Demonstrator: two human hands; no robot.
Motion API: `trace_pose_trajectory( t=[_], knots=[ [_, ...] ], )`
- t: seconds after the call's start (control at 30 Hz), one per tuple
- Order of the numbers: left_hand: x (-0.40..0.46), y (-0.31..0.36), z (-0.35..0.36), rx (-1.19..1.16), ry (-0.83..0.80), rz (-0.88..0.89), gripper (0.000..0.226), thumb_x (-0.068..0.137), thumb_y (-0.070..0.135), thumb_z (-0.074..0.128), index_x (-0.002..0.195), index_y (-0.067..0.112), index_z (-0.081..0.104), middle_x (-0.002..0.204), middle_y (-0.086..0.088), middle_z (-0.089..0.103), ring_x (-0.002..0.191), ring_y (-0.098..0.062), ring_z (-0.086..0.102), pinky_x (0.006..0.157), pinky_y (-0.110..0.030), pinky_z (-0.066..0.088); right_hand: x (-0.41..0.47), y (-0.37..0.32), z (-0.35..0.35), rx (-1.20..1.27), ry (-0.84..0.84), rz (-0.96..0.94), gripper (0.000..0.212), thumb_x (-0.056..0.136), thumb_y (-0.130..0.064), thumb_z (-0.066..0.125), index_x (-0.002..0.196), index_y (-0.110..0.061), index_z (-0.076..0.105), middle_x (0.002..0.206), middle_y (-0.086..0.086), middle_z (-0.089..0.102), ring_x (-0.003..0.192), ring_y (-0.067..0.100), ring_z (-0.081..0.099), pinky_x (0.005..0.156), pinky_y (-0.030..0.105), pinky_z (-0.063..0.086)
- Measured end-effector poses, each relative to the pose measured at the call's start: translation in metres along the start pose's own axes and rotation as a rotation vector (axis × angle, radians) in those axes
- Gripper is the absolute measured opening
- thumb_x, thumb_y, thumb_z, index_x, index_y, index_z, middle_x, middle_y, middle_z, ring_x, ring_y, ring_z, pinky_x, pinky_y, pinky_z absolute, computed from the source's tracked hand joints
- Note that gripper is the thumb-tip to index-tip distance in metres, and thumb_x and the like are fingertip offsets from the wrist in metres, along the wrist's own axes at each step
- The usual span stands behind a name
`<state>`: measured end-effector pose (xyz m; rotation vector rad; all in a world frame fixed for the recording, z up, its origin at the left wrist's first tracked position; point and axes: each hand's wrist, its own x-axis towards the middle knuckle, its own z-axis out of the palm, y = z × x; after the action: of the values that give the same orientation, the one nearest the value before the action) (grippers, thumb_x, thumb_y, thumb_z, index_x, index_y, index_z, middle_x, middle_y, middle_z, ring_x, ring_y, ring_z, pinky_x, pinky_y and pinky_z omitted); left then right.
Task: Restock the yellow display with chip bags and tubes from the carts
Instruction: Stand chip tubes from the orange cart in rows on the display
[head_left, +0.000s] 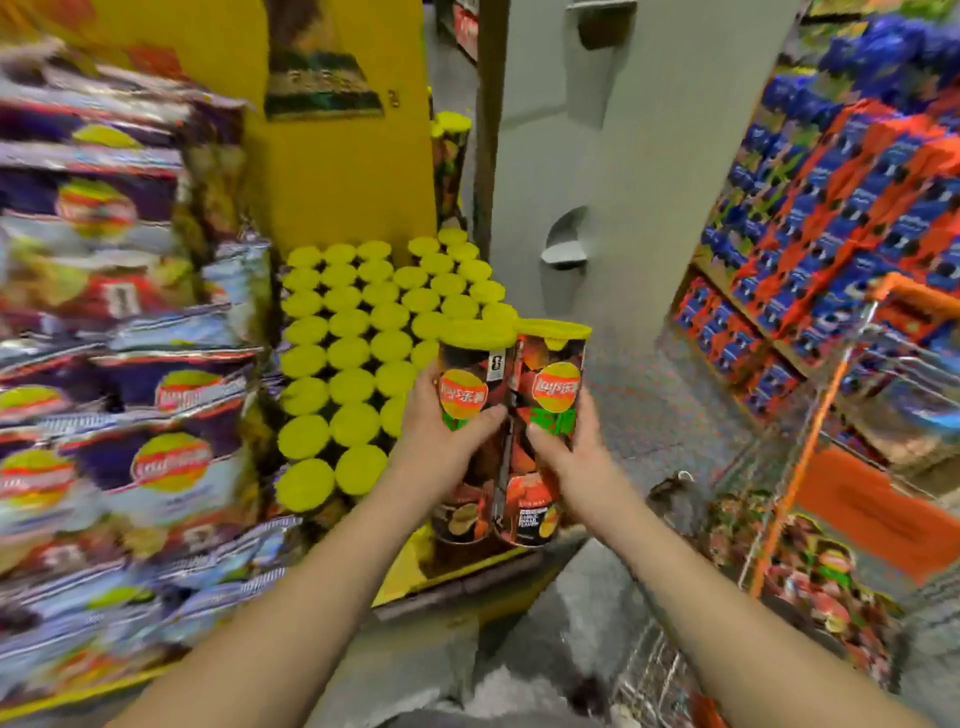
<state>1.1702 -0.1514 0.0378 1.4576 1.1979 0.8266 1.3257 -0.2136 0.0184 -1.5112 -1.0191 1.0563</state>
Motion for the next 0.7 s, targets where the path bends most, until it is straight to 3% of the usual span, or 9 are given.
trace_pose_trajectory(
  t=[0.07,0.13,0.23,0.3,0.37,0.43,0.7],
  knots=[
    [-0.006,-0.008,-0.034,0.009,0.081,-0.03,0.088,0.069,0.063,0.072,0.141,0.037,0.029,0.142,0.006,0.045,0.128,-0.016,0.047,0.107,-0.046,0.041,0.004,-0.005,0.032,0.006,-0.084,0.007,0.06,0.09,-0.043,0.057,0.141,-0.039,0.024,0.136,-0.019,0.048,0.124,0.003,0.049,0.106,0.028,0.037],
    [-0.013,-0.013,-0.062,0.049,0.132,-0.018,0.081,0.071,0.056,0.072,0.139,0.031,0.035,0.138,0.004,0.047,0.123,-0.016,0.05,0.105,-0.043,0.042,0.007,-0.004,0.056,-0.007,-0.135,0.016,0.071,0.093,-0.044,0.056,0.15,-0.032,0.017,0.144,-0.016,0.04,0.129,0.003,0.042,0.106,0.025,0.035],
    [-0.026,-0.022,-0.1,0.12,0.194,-0.017,0.076,0.077,0.036,0.078,0.139,0.03,0.033,0.134,0.003,0.049,0.112,-0.016,0.054,0.087,-0.023,0.048,0.008,-0.002,0.086,-0.097,-0.225,0.041,0.078,0.094,-0.036,0.06,0.153,-0.033,0.008,0.136,-0.018,0.038,0.123,-0.001,0.038,0.086,0.009,0.038],
    [-0.033,-0.03,-0.12,0.185,0.219,-0.011,0.083,0.078,0.026,0.079,0.143,0.031,0.027,0.137,0.003,0.046,0.116,-0.02,0.053,0.085,-0.023,0.046,0.011,0.001,0.1,-0.196,-0.261,0.038,0.082,0.089,-0.036,0.067,0.15,-0.036,0.012,0.13,-0.021,0.04,0.12,-0.001,0.041,0.076,0.005,0.037],
    [-0.038,-0.038,-0.137,0.223,0.236,0.003,0.093,0.075,0.026,0.082,0.147,0.032,0.022,0.145,0.003,0.039,0.13,-0.016,0.043,0.103,-0.03,0.041,0.015,0.001,0.117,-0.242,-0.3,0.027,0.085,0.085,-0.035,0.072,0.15,-0.032,0.017,0.131,-0.018,0.043,0.121,0.005,0.045,0.083,0.012,0.038],
    [-0.04,-0.045,-0.147,0.244,0.223,0.005,0.099,0.075,0.028,0.083,0.15,0.035,0.019,0.151,0.005,0.031,0.135,-0.011,0.035,0.108,-0.031,0.036,0.019,0.006,0.132,-0.256,-0.315,0.043,0.087,0.083,-0.035,0.074,0.15,-0.031,0.019,0.131,-0.016,0.044,0.119,0.007,0.045,0.091,0.022,0.037],
    [-0.043,-0.066,-0.154,0.398,0.22,-0.038,0.09,0.076,0.035,0.081,0.147,0.03,0.025,0.14,0.007,0.036,0.118,-0.008,0.043,0.09,-0.021,0.036,0.03,0.029,0.153,-0.329,-0.356,0.081,0.093,0.077,-0.038,0.079,0.149,-0.026,0.021,0.139,-0.007,0.047,0.126,0.015,0.047,0.102,0.031,0.04]
  ],
)
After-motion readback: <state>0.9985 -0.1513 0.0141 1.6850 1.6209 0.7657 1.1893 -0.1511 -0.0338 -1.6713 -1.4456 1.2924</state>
